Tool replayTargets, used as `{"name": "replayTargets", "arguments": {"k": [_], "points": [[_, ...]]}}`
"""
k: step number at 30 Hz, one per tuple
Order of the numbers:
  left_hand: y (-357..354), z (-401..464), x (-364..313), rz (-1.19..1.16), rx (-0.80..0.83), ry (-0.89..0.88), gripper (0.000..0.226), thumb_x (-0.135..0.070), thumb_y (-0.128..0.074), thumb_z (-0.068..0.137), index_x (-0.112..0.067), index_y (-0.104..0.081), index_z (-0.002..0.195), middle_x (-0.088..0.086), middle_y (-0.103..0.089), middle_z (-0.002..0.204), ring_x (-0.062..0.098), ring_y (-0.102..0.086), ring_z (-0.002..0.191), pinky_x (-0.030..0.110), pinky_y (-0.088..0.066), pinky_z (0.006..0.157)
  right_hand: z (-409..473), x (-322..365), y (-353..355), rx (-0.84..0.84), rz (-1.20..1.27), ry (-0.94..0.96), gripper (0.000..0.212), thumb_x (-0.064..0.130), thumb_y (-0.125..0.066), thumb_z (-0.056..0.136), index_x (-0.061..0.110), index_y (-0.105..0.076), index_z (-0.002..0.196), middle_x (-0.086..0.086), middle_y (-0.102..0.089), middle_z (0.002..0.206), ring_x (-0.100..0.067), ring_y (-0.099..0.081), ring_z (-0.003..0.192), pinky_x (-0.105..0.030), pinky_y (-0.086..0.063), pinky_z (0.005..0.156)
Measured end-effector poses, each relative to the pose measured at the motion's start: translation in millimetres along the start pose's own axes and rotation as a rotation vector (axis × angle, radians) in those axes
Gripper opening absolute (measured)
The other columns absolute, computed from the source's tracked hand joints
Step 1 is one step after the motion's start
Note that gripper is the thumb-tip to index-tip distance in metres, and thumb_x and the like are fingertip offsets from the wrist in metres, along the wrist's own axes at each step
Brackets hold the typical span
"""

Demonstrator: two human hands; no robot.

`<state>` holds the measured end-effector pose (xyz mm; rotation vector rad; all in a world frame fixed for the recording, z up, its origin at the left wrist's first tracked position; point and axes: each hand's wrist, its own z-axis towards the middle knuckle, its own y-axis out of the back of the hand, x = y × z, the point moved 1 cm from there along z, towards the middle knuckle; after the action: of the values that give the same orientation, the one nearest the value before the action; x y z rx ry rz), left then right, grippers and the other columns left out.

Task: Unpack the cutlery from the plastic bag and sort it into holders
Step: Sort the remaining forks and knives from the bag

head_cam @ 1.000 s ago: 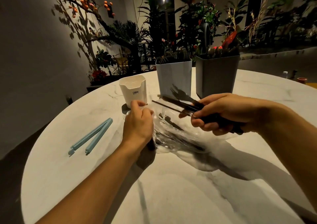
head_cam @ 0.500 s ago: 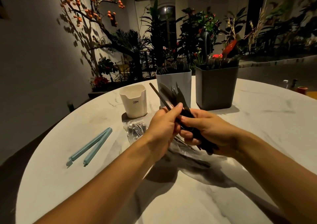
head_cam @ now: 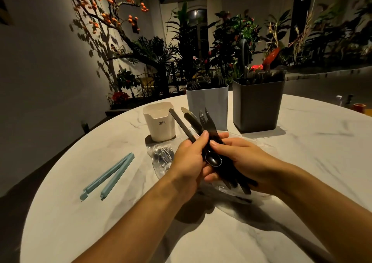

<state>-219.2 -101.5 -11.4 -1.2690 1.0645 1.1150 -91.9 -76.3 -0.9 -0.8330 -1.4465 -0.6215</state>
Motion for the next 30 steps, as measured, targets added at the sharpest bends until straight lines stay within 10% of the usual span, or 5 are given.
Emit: {"name": "replayTargets", "arguments": {"k": [3,9,13,18,30], "points": [[0.3,1.8,3.4,0.033,-0.062,0.016,0.044,-0.04,-0.039,0.107,-0.015,-0.075,0.114,0.007,-0.075,0.111,0.029,-0.072,0.103,0.041,-0.06,0.082,1.6,-3.7,-4.9,-0.019,-0.074,0.025,0.028,0.029,-0.044,0.102,0.012,-0.058,0.12,-0.01,-0.075,0.084,-0.027,-0.073,0.074,-0.033,-0.062,0.065],[0.8,3.6,5.5,0.043,-0.143,0.019,0.047,-0.04,-0.036,0.108,-0.017,-0.077,0.109,0.008,-0.076,0.107,0.019,-0.07,0.076,0.025,-0.053,0.053,0.3,-7.8,-8.0,-0.049,-0.175,0.053,0.031,0.035,-0.037,0.104,0.016,-0.058,0.117,-0.014,-0.073,0.083,-0.033,-0.072,0.072,-0.038,-0.062,0.063],[5.3,9.8,4.3,-0.062,-0.264,-0.001,0.039,-0.03,-0.043,0.107,-0.01,-0.075,0.102,0.008,-0.077,0.102,0.027,-0.071,0.105,0.045,-0.056,0.094,1.0,-9.9,-5.7,-0.128,-0.295,0.11,0.027,0.038,-0.036,0.104,0.031,-0.062,0.103,0.001,-0.073,0.09,-0.024,-0.073,0.085,-0.036,-0.062,0.071],[7.7,11.9,2.1,-0.165,-0.251,-0.016,0.052,-0.02,-0.039,0.108,-0.013,-0.076,0.072,0.019,-0.075,0.105,0.035,-0.071,0.104,0.054,-0.051,0.102,3.5,-5.9,6.1,-0.425,-0.581,0.363,0.027,0.032,-0.034,0.105,0.022,-0.056,0.094,-0.004,-0.064,0.081,-0.019,-0.066,0.074,-0.027,-0.058,0.063],[9.4,8.6,-0.4,-0.235,-0.183,0.021,0.032,-0.021,-0.042,0.107,-0.005,-0.069,0.1,0.018,-0.073,0.112,0.032,-0.072,0.103,0.045,-0.058,0.092,9.9,-6.4,11.2,-0.474,-0.498,0.277,0.025,0.033,-0.043,0.103,0.017,-0.061,0.096,0.0,-0.055,0.076,-0.011,-0.052,0.069,-0.02,-0.041,0.058]]}}
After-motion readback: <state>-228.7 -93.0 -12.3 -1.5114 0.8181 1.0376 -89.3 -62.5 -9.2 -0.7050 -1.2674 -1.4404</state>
